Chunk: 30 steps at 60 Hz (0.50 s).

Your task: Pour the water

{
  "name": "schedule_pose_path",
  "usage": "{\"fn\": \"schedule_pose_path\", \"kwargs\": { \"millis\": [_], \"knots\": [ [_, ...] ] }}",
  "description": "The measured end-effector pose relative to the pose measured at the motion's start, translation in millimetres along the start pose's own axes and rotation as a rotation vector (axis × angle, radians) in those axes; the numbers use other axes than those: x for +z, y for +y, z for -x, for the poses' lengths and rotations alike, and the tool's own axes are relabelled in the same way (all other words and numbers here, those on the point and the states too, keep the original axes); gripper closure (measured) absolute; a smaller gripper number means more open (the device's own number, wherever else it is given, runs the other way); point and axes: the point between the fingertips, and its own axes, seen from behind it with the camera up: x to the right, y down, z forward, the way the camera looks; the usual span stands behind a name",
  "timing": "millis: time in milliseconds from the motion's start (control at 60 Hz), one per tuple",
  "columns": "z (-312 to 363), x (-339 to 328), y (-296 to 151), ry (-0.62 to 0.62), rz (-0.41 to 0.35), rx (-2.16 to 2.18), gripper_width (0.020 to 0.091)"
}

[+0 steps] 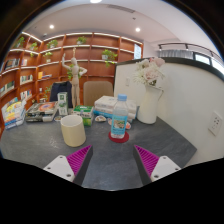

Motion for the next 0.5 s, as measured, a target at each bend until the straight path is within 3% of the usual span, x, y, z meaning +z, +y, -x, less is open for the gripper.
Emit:
{"fn": "schedule_pose_path", "kwargs": {
  "millis": [200,500],
  "knots": [
    [-3,-47,-11,0.014,-0.054,0.051,0.0278],
    [5,-64,-11,-0.009,-0.070,0.039,0.0280]
  ]
}}
